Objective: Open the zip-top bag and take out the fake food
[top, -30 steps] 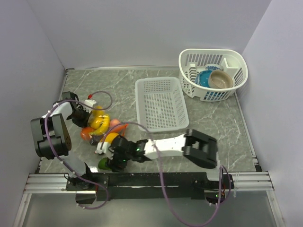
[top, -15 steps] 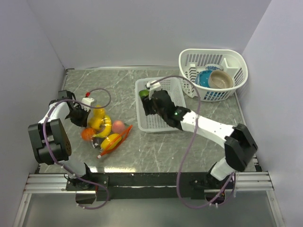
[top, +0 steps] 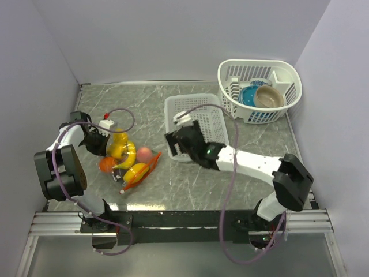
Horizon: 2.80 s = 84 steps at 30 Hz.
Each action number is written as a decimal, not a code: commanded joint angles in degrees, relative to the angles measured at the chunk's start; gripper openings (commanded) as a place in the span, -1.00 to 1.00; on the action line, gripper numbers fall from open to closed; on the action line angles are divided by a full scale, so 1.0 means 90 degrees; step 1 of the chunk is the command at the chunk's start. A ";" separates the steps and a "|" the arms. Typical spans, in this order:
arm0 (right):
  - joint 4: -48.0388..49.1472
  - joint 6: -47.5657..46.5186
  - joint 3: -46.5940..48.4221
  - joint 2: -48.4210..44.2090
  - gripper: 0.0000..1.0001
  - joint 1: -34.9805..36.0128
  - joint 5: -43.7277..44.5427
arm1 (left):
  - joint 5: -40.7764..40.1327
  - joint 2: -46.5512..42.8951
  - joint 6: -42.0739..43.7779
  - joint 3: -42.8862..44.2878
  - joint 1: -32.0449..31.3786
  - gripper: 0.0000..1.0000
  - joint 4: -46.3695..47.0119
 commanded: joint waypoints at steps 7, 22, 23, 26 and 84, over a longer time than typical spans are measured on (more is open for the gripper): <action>0.1650 -0.1270 -0.0624 -0.0109 0.65 0.1723 -0.1748 | 0.0111 0.0245 -0.0154 0.0251 0.0045 -0.99 0.0175; 0.2198 -0.1417 0.0498 0.2000 0.65 0.1645 -0.3374 | -0.0054 0.0548 -0.0281 0.0349 -0.0208 -0.98 0.0478; 0.2188 -0.1447 0.0663 0.2079 0.69 0.1644 -0.3365 | -0.0084 0.0558 -0.0291 0.0281 -0.0257 -0.98 0.0517; 0.2217 -0.1555 0.0927 0.2323 0.78 0.1567 -0.3296 | -0.0211 0.0587 -0.0330 0.0193 -0.0472 -0.98 0.0615; 0.0987 0.0202 -0.0342 -0.0352 0.84 -0.1061 -0.0162 | 0.0843 -0.0399 -0.0965 0.1570 -0.0893 -0.99 -0.0674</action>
